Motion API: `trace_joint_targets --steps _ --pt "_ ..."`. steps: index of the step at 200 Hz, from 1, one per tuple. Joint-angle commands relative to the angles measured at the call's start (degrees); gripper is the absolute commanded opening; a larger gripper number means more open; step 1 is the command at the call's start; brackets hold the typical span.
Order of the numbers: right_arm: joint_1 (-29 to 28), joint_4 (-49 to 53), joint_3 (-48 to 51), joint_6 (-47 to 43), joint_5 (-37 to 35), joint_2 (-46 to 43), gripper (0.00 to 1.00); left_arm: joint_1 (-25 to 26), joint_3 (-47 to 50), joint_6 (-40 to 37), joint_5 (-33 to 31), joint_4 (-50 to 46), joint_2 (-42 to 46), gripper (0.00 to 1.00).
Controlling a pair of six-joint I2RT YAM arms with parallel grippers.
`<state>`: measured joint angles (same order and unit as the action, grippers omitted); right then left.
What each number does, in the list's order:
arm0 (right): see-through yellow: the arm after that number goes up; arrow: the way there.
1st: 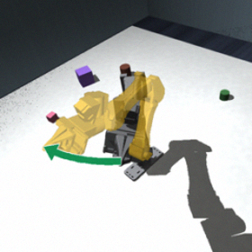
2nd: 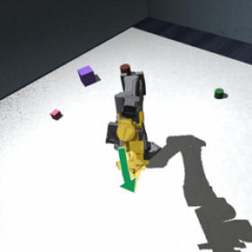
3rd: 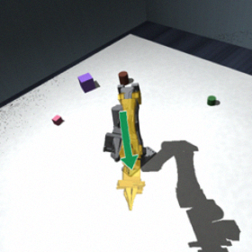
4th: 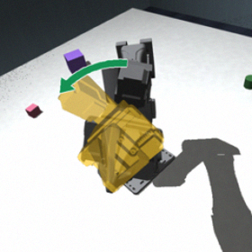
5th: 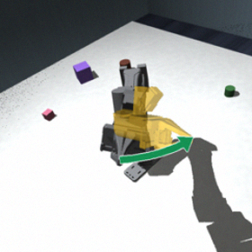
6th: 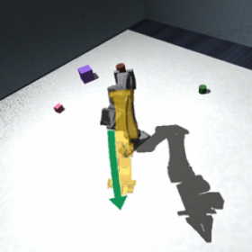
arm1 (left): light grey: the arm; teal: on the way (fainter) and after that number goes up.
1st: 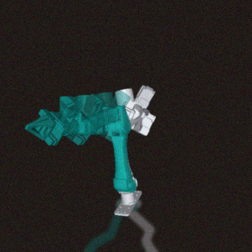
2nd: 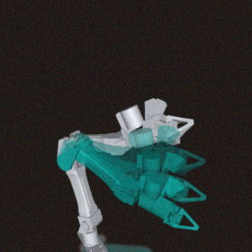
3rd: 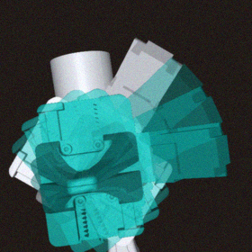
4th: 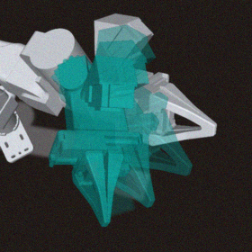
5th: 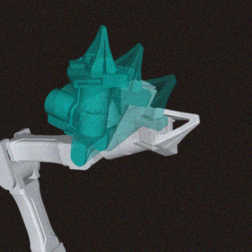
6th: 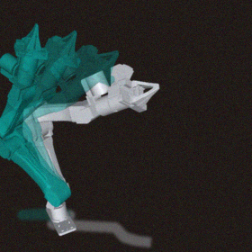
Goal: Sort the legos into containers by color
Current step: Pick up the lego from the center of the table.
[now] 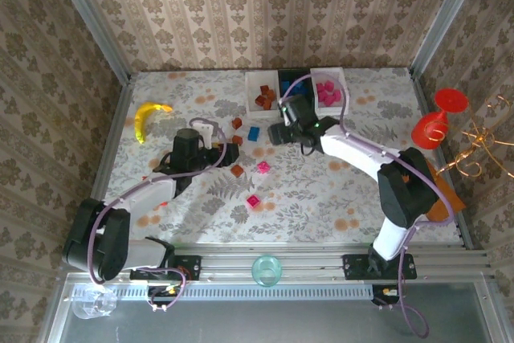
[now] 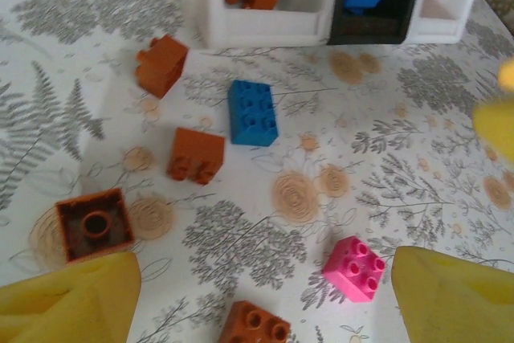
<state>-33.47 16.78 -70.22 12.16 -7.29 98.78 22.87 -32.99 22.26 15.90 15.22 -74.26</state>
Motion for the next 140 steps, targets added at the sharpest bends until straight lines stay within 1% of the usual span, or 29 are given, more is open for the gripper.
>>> trace_joint_targets --steps 1,17,39,69,91,140 --pt "-3.18 -0.76 3.86 0.41 2.65 -2.43 0.85 -2.76 1.70 3.94 4.59 2.62 2.62 0.84" --pt "-5.80 -1.11 5.87 1.46 4.36 -2.38 0.85 -4.04 3.26 4.23 6.27 1.45 4.49 0.85" --pt "-8.66 -2.39 6.88 1.58 5.23 -1.05 0.84 -4.24 5.38 2.61 6.51 -1.13 7.40 0.87" --pt "-9.90 -2.51 4.91 0.73 4.94 3.17 0.80 -4.21 8.25 0.63 5.51 -1.85 10.46 0.89" --pt "-9.99 -2.15 2.54 -0.18 4.57 6.72 0.75 -4.26 9.25 -0.20 4.23 -0.77 10.98 0.89" --pt "-9.99 -1.43 -1.64 -1.57 2.77 12.80 0.62 -4.06 9.53 0.32 5.20 0.51 11.83 0.89"
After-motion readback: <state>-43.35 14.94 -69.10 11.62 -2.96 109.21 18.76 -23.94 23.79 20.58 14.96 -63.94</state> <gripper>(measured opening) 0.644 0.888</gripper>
